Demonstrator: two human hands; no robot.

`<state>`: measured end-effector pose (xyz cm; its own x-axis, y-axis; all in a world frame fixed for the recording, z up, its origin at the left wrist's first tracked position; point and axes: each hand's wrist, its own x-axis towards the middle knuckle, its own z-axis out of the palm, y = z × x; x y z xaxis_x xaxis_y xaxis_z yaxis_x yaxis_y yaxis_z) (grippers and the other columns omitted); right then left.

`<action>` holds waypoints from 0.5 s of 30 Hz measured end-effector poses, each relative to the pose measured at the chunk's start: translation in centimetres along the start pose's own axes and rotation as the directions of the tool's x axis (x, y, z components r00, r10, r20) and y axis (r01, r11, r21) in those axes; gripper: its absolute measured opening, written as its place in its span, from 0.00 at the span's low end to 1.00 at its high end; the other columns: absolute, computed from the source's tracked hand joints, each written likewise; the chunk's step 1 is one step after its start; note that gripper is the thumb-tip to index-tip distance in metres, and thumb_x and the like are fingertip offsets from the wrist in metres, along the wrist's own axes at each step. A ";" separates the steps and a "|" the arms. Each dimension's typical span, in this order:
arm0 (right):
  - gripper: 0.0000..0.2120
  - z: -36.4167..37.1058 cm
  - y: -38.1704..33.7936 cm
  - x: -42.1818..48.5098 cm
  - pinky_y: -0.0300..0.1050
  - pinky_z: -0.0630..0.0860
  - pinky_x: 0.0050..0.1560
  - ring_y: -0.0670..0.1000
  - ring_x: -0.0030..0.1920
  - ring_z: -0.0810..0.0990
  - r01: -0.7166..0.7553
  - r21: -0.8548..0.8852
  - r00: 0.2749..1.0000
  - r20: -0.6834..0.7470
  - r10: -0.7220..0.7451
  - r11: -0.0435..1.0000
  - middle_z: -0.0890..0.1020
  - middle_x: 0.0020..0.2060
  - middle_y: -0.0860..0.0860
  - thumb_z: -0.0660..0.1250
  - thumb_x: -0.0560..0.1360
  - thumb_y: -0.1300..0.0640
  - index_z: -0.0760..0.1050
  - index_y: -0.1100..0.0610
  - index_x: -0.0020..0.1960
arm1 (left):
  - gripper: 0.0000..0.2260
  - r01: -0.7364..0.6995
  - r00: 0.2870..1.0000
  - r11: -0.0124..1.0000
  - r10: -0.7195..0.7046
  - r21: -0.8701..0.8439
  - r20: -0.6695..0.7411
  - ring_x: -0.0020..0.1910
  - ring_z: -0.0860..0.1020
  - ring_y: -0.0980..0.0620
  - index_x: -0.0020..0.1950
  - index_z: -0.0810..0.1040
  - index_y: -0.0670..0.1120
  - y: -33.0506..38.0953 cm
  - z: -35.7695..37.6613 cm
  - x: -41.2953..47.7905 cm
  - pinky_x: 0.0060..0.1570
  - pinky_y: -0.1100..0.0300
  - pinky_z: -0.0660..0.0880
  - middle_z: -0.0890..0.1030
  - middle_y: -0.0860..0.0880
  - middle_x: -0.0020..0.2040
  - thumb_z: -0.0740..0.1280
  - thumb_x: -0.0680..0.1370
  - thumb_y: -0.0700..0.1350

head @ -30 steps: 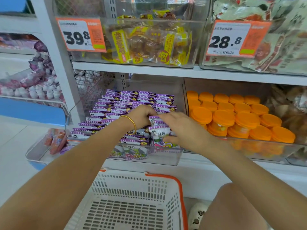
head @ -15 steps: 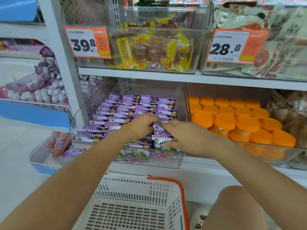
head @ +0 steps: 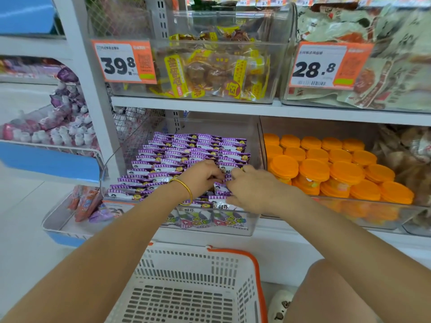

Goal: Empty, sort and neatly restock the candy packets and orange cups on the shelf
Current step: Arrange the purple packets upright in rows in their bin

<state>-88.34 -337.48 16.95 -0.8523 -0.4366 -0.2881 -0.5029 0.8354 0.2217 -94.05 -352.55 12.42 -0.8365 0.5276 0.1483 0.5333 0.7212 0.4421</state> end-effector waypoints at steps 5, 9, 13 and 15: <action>0.10 1.1 -0.5 1.4 0.47 0.70 0.39 0.54 0.43 0.72 0.047 0.008 0.999 -0.002 -0.047 0.999 0.73 0.45 0.56 0.59 0.80 0.60 0.76 0.63 0.56 | 0.09 -0.034 0.999 0.999 0.034 -0.005 -0.010 0.53 0.74 0.45 0.54 0.81 0.38 0.0 0.2 -0.4 0.50 0.69 0.64 0.78 0.39 0.51 0.65 0.76 0.34; 0.10 1.1 -0.2 1.1 0.43 0.65 0.31 0.55 0.41 0.72 0.042 0.073 0.995 0.088 -0.048 0.996 0.71 0.36 0.54 0.58 0.81 0.58 0.75 0.63 0.51 | 0.09 0.051 0.977 0.996 -0.065 -0.078 -0.201 0.51 0.73 0.49 0.55 0.81 0.40 -0.2 -0.7 -0.7 0.55 0.61 0.69 0.77 0.41 0.52 0.64 0.77 0.36; 0.07 -1.3 2.5 0.5 0.45 0.73 0.44 0.55 0.52 0.78 -0.073 0.257 0.982 -0.152 0.115 0.964 0.78 0.45 0.55 0.57 0.79 0.67 0.74 0.64 0.53 | 0.12 0.073 0.971 0.997 -0.077 -0.025 -0.227 0.65 0.70 0.45 0.62 0.77 0.41 -1.3 -1.6 -1.8 0.65 0.58 0.63 0.76 0.42 0.63 0.60 0.80 0.38; 0.13 -2.3 3.4 0.6 0.48 0.74 0.51 0.57 0.56 0.77 -0.140 0.337 0.932 -0.272 0.238 0.931 0.78 0.53 0.59 0.56 0.77 0.71 0.74 0.65 0.58 | 0.18 0.066 0.993 0.997 -0.068 -0.025 -0.097 0.72 0.63 0.48 0.71 0.69 0.43 -0.9 -1.2 -2.4 0.70 0.60 0.56 0.68 0.45 0.72 0.57 0.82 0.45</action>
<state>-90.87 -335.65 19.67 -0.9536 -0.2987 0.0377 -0.3007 0.9513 -0.0676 -92.63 -355.02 12.75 -0.8793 0.4309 0.2029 0.4733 0.7432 0.4728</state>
